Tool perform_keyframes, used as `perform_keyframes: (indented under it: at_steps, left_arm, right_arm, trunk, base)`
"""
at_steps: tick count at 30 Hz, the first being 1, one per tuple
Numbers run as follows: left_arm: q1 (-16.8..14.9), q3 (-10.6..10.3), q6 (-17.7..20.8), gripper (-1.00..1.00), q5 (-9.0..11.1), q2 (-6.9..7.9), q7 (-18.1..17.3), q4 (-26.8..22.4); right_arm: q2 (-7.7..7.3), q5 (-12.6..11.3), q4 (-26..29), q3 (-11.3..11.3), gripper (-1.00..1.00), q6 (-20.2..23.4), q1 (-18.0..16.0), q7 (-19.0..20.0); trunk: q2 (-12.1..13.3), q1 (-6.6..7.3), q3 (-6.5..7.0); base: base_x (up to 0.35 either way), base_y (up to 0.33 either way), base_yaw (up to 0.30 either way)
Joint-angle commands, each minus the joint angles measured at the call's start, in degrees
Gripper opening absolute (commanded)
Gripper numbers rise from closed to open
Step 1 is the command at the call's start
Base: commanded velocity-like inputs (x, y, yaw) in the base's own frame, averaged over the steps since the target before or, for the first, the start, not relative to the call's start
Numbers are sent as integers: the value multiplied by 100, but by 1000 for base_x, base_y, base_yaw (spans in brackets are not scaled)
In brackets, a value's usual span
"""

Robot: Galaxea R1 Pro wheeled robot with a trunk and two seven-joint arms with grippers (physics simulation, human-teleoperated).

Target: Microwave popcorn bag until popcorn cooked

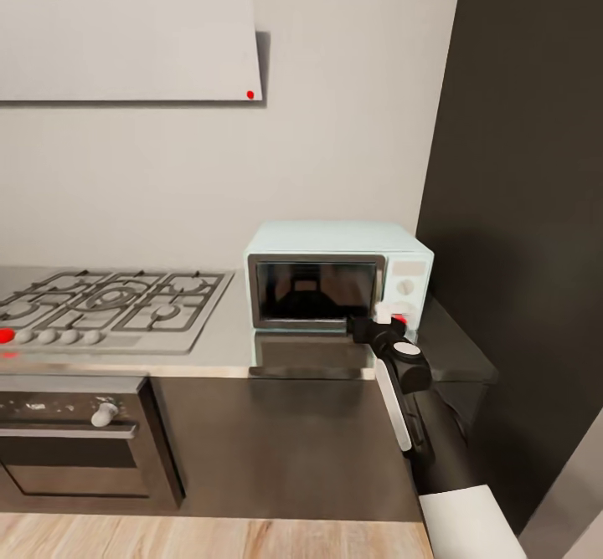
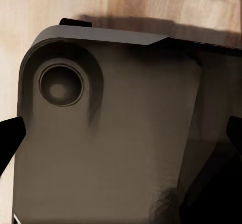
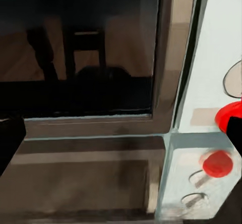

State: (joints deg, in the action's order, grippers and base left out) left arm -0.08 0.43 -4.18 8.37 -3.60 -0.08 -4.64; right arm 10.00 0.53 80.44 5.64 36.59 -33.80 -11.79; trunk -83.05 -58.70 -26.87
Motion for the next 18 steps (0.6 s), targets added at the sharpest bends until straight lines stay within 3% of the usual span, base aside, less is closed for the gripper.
perform_keyframes:
  at_steps: [1, 5, 9, 13, 18]
  left_arm:
    - [-1, 1, -13, 100, 42, -1, -1, -1]
    - [-1, 1, -13, 100, 42, -1, -1, -1]
    - [-1, 1, -13, 100, 42, -1, -1, -1]
    - [-1, 1, -13, 100, 42, -4, -1, -1]
    - [-1, 1, -13, 100, 42, -2, -1, -1]
  right_arm:
    - [0, 6, 2, 7, 100, 34, -4, -46]
    - [0, 9, -1, 7, 100, 33, -4, -69]
    - [-219, 9, -7, 15, 100, -20, -4, -65]
    - [-377, -15, -10, 15, 100, -157, -4, -13]
    - [-409, -17, -10, 24, 100, -169, -4, -8]
  trunk:
    - [-3, -3, -6]
    - [-3, -3, -6]
    - [-3, -3, -6]
    - [-3, -3, -6]
    - [-3, -3, -6]
  base:
    - [298, 0, 0]
    - [291, 0, 0]
    - [245, 0, 0]
    - [58, 0, 0]
    - [4, 0, 0]
